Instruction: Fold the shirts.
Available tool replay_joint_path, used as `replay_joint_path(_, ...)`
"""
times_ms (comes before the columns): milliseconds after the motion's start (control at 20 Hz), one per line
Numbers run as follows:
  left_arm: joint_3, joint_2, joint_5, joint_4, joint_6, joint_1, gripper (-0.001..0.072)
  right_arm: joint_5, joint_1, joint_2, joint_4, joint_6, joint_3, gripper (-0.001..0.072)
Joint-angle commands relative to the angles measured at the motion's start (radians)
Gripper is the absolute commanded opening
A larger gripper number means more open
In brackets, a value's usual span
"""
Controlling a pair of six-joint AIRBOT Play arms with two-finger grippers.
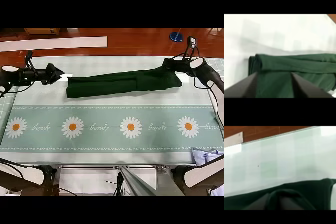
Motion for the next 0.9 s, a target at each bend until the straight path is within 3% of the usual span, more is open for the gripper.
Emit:
replay_joint_path(0,0.039,-0.016,-0.037,-0.002,0.001,0.017,0.0618,-0.024,-0.016,0.033,-0.005,-0.001,0.002,0.0469)
replay_joint_path(150,0.082,-0.013,-0.177,-0.002,0.004,0.077,0.0618,-0.012,-0.091,0.121,-0.086,0.044,0.004,0.0468)
replay_joint_path(250,0.097,-0.005,-0.282,-0.002,0.005,0.116,0.0615,0.131,-0.171,0.140,-0.232,0.169,0.049,0.0469)
replay_joint_path(350,0.097,0.005,-0.368,-0.001,0.016,0.137,0.0604,0.321,-0.256,0.119,-0.278,0.220,0.100,0.0565)
replay_joint_path(450,0.097,0.007,-0.431,-0.002,0.019,0.136,0.0598,0.476,-0.333,0.085,-0.220,0.216,0.120,0.0590)
replay_joint_path(550,0.097,0.007,-0.504,-0.002,0.019,0.124,0.0598,0.571,-0.406,0.037,-0.068,0.155,0.120,0.0595)
replay_joint_path(700,0.097,0.007,-0.597,-0.002,0.018,0.100,0.0597,0.647,-0.463,-0.034,0.158,0.049,0.120,0.0596)
replay_joint_path(850,0.097,0.007,-0.594,-0.002,0.018,0.076,0.0596,0.667,-0.455,-0.091,0.210,0.008,0.120,0.0596)
